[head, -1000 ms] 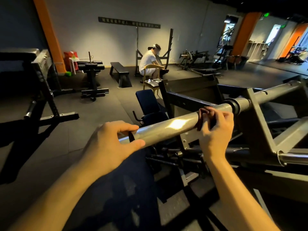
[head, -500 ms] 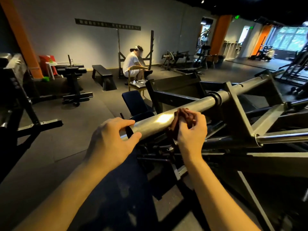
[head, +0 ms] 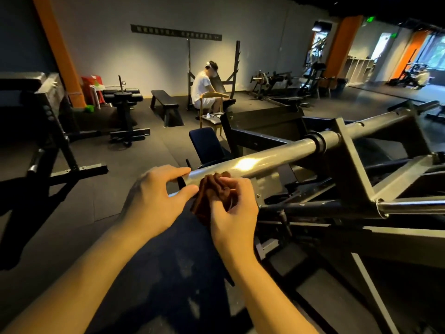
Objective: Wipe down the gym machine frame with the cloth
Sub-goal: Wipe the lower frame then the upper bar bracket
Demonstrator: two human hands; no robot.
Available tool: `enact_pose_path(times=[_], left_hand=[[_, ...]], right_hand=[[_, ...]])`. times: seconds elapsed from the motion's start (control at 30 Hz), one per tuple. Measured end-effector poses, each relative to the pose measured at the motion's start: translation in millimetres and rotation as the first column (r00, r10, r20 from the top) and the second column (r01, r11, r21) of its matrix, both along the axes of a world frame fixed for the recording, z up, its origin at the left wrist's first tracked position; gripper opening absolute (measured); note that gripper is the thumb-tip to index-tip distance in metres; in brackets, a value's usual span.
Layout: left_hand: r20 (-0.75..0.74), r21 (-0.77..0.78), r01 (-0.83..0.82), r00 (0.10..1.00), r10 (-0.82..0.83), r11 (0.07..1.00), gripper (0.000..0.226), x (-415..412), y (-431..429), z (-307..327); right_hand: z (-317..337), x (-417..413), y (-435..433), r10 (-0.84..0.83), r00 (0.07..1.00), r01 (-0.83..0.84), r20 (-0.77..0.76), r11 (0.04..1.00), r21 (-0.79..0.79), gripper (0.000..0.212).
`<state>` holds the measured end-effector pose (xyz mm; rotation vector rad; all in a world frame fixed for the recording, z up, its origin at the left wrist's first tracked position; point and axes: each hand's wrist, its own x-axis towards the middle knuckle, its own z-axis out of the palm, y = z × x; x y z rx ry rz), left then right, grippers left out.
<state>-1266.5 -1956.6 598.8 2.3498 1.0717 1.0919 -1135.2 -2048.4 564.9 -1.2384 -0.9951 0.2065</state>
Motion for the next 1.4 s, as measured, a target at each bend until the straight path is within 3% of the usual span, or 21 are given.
enact_pose_path(times=[0.07, 0.13, 0.23, 0.37, 0.57, 0.63, 0.9, 1.03, 1.23, 1.33, 1.4], left_hand=[[-0.004, 0.010, -0.013, 1.000, 0.013, 1.000, 0.042, 1, -2, 1], [-0.013, 0.021, -0.033, 0.999, 0.034, 0.999, 0.041, 3, -5, 0], [-0.018, 0.013, -0.046, 0.999, 0.046, 0.999, 0.042, 6, -6, -1], [0.006, -0.013, 0.001, 1.000, -0.001, 1.000, 0.044, 2, -5, 0], [0.072, -0.024, 0.183, 0.981, -0.181, 0.983, 0.050, -8, 15, -8], [0.117, -0.028, 0.283, 0.953, -0.278, 0.959, 0.047, -11, 25, -10], [0.109, -0.111, 0.642, 0.766, -0.633, 0.758, 0.050, -48, 79, -18], [0.105, -0.200, 0.664, 0.745, -0.658, 0.720, 0.040, -91, 112, -21], [0.163, -0.410, 0.690, 0.699, -0.697, 0.596, 0.037, -146, 164, -38], [0.233, -0.465, 0.727, 0.651, -0.723, 0.505, 0.039, -160, 183, -45], [0.233, -0.481, 0.721, 0.653, -0.721, 0.498, 0.035, -164, 196, -52]], right_hand=[[1, 2, -2, 0.038, 0.996, -0.037, 0.078, 0.999, -0.010, 0.035], [-2, 27, 0, 0.012, 0.999, -0.010, 0.044, 0.999, -0.036, 0.032], [-1, 75, 8, -0.137, 0.990, 0.132, -0.045, 0.986, -0.098, 0.029], [6, 96, 11, -0.299, 0.952, 0.306, 0.065, 0.940, -0.150, 0.021], [9, 24, 4, -0.161, 0.914, 0.206, 0.371, 0.975, -0.084, 0.020], [11, 6, 3, -0.115, 0.905, 0.165, 0.409, 0.982, -0.089, 0.023], [29, -61, 15, -0.244, 0.935, 0.279, 0.257, 0.954, -0.113, 0.022], [21, -110, 29, -0.314, 0.931, 0.337, 0.187, 0.936, -0.107, 0.025], [-2, -166, 80, -0.297, 0.923, 0.342, 0.245, 0.925, -0.168, 0.022], [-16, -177, 108, -0.232, 0.953, 0.273, 0.194, 0.936, -0.222, 0.022], [-27, -182, 127, -0.173, 0.979, 0.197, 0.111, 0.944, -0.264, 0.024]])
